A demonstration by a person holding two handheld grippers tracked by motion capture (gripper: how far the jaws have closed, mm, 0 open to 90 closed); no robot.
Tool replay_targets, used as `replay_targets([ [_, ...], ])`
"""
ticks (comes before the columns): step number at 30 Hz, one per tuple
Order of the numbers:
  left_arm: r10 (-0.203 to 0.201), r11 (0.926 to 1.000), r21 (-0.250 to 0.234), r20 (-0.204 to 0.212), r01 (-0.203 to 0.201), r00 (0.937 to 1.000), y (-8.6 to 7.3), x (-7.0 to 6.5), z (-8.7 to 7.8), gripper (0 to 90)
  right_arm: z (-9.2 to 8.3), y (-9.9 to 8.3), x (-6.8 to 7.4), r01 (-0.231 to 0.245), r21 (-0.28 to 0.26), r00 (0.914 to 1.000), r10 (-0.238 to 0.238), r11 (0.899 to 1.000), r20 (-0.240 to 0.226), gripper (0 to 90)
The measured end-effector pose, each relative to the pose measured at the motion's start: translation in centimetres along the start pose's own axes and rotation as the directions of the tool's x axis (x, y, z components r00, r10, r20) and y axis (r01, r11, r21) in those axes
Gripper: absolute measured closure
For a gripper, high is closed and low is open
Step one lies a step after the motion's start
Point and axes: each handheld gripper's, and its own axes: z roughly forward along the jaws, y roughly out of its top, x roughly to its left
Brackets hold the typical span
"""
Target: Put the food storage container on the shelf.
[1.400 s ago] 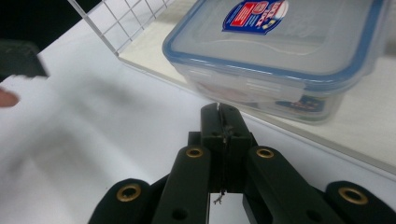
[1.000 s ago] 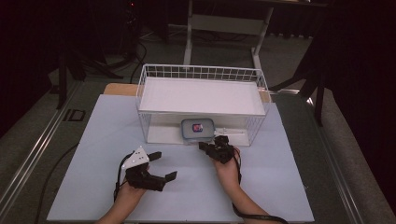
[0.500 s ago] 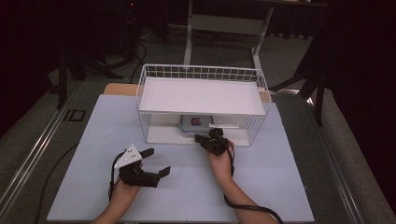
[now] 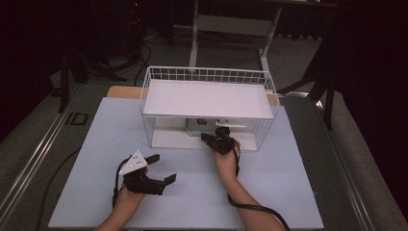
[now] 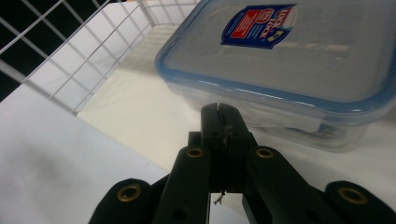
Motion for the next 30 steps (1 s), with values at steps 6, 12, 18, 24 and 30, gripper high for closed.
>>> replay_targets([
  [6, 0.003, 1.0, -0.001, 0.0, -0.003, 1.0, 0.0, 0.0, 0.0, 2.6, 0.1, 0.5, -0.2, -0.05, 0.02, 0.9987, 0.05, 0.999, 0.007, 89.9],
  [12, 0.008, 1.0, -0.003, -0.003, -0.008, 1.0, 0.0, 0.0, -0.1, 2.6, 0.9, 0.7, -0.5, 0.024, -0.002, 0.9996, -0.024, 1.0, -0.012, 89.9],
  [18, 0.009, 1.0, -0.002, -0.003, -0.009, 1.0, 0.0, 0.0, -0.2, 2.6, 1.1, 0.6, -0.6, 0.021, -0.01, 0.9996, -0.021, 1.0, -0.019, 89.9],
  [24, 0.014, 0.9999, 0.006, -0.002, -0.014, 0.9999, 0.0, 0.0, -0.1, 2.6, 0.7, 0.2, 0.1, 0.027, -0.006, 0.9996, -0.027, 1.0, -0.006, 89.7],
  [30, 0.008, 0.9998, -0.02, 0.029, -0.008, 0.9995, 0.3, -0.1, -0.6, 2.6, 0.2, -0.7, 0.7, 0.096, -0.037, 0.9943, -0.098, 0.995, -0.042, 76.3],
])
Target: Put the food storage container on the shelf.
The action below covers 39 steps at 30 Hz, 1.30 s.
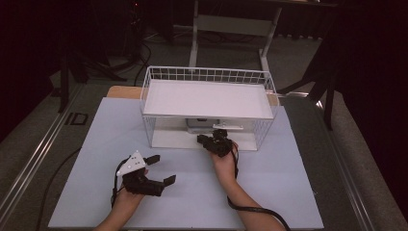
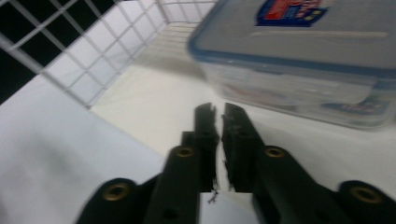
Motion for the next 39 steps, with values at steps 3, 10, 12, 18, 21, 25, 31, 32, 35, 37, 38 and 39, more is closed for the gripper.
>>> replay_targets([
  [3, 0.002, 0.9999, -0.016, 0.0, -0.002, 1.0, 0.2, 0.0, -0.2, 2.6, -0.8, -0.4, 1.0, 0.05, -0.001, 0.9985, -0.05, 0.999, -0.021, 59.1],
  [10, 0.004, 0.9999, -0.012, 0.016, -0.003, 0.9999, 0.6, -0.1, -0.1, 2.6, -2.9, -1.1, 2.3, 0.095, -0.036, 0.9921, -0.097, 0.995, -0.079, 25.6],
  [12, 0.004, 0.9999, -0.016, 0.023, -0.004, 0.9997, 0.7, -0.2, 0.0, 2.6, -3.5, -1.2, 2.5, 0.112, -0.04, 0.9892, -0.115, 0.993, -0.09, 19.5],
  [18, 0.046, 0.999, -0.002, 0.072, -0.046, 0.9964, 1.4, -0.6, 0.2, 2.6, -5.8, -1.9, 2.9, 0.193, -0.045, 0.9773, -0.197, 0.98, -0.079, 16.0],
  [21, 0.059, 0.9982, -0.005, 0.09, -0.059, 0.9941, 1.8, -0.8, 0.0, 2.6, -6.9, -2.1, 2.7, 0.19, -0.048, 0.9763, -0.194, 0.981, -0.096, 15.4],
  [25, 0.065, 0.9979, -0.001, 0.096, -0.065, 0.9932, 1.9, -0.8, -0.3, 2.6, -8.5, -2.4, 2.4, 0.189, -0.061, 0.9764, -0.195, 0.98, -0.093, 15.0],
  [31, 0.052, 0.9985, 0.01, 0.088, -0.053, 0.9947, 1.7, -0.7, -0.7, 2.6, -10.3, -3.2, 2.2, 0.228, -0.081, 0.9693, -0.234, 0.97, -0.077, 15.3],
  [32, 0.053, 0.9985, 0.009, 0.09, -0.055, 0.9945, 1.6, -0.7, -1.0, 2.6, -10.6, -3.3, 2.1, 0.235, -0.079, 0.9669, -0.242, 0.969, -0.082, 15.3],
  [35, 0.061, 0.9975, 0.029, 0.085, -0.064, 0.9945, 1.3, -0.9, -1.3, 2.6, -11.8, -4.0, 2.0, 0.252, -0.086, 0.9624, -0.259, 0.964, -0.083, 15.3],
  [37, 0.06, 0.9972, 0.039, 0.083, -0.063, 0.9948, 1.2, -1.0, -1.6, 2.6, -12.4, -4.3, 1.9, 0.256, -0.086, 0.9607, -0.264, 0.963, -0.087, 15.3],
  [38, 0.062, 0.9971, 0.039, 0.084, -0.066, 0.9945, 1.1, -1.0, -1.8, 2.6, -12.7, -4.5, 1.8, 0.262, -0.087, 0.9592, -0.269, 0.961, -0.087, 15.3],
  [39, 0.062, 0.9969, 0.045, 0.081, -0.066, 0.9948, 1.0, -1.0, -1.9, 2.6, -13.0, -4.7, 1.7, 0.266, -0.09, 0.9575, -0.274, 0.96, -0.091, 15.3],
])
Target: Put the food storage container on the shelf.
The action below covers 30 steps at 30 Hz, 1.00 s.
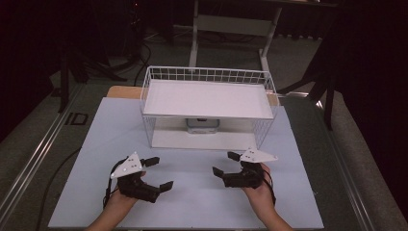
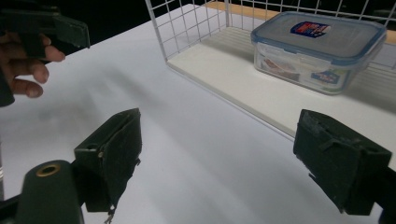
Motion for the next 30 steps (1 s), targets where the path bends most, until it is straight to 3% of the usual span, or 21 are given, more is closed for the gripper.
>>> replay_targets([
  [10, -0.023, 0.9997, 0.007, -0.031, 0.023, 0.9993, -1.3, 0.3, -2.0, 2.6, -3.2, -1.9, -0.9, 0.0, 0.006, 0.9999, 0.0, 1.0, 0.013, 15.6],
  [13, -0.019, 0.9998, 0.009, -0.05, 0.02, 0.9986, -1.8, 0.6, -2.7, 2.6, -4.0, -2.3, -1.2, 0.021, 0.014, 0.9993, -0.021, 1.0, 0.03, 15.8],
  [15, -0.037, 0.9993, 0.002, -0.056, 0.037, 0.9977, -2.2, 0.8, -3.2, 2.6, -4.6, -2.6, -1.5, 0.006, 0.012, 0.9994, -0.006, 1.0, 0.034, 15.8],
  [19, -0.05, 0.9984, 0.026, -0.024, 0.051, 0.9985, -2.9, 1.0, -3.8, 2.6, -5.8, -3.2, -1.9, -0.014, 0.003, 0.9988, 0.014, 1.0, 0.047, 15.8],
  [23, -0.072, 0.9972, 0.017, -0.043, 0.072, 0.9965, -3.5, 1.3, -4.5, 2.6, -7.0, -3.7, -2.2, -0.011, 0.011, 0.9978, 0.01, 1.0, 0.065, 15.8],
  [30, -0.023, 0.9981, 0.055, -0.097, 0.028, 0.995, -3.9, 1.5, -5.6, 2.6, -8.6, -4.8, -2.9, 0.005, 0.024, 0.9976, -0.006, 1.0, 0.068, 15.8],
])
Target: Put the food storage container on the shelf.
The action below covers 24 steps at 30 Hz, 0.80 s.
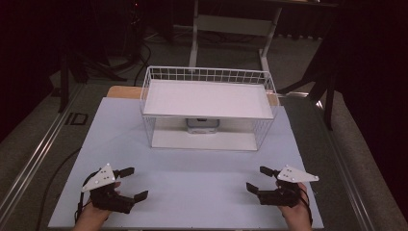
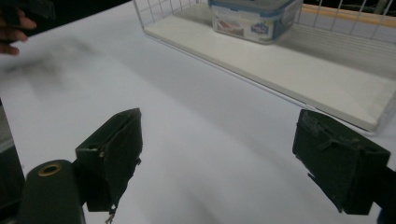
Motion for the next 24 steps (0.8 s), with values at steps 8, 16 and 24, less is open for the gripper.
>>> replay_targets([
  [8, -0.02, 0.9995, 0.025, -0.007, 0.02, 0.9998, -1.2, 0.5, 0.2, 2.6, -1.0, -1.9, -1.1, -0.01, -0.006, 0.9999, 0.01, 1.0, 0.01, 15.8],
  [16, -0.031, 0.9995, 0.003, -0.032, 0.031, 0.999, -1.3, 0.6, 0.2, 2.7, -1.1, -2.9, -2.0, -0.05, -0.014, 0.9981, 0.051, 0.999, 0.035, 15.8],
  [24, -0.002, 1.0, 0.008, -0.04, 0.003, 0.9992, -1.1, 0.3, 0.1, 2.6, -1.3, -3.3, -2.7, -0.079, -0.022, 0.9959, 0.08, 0.997, 0.042, 15.6],
])
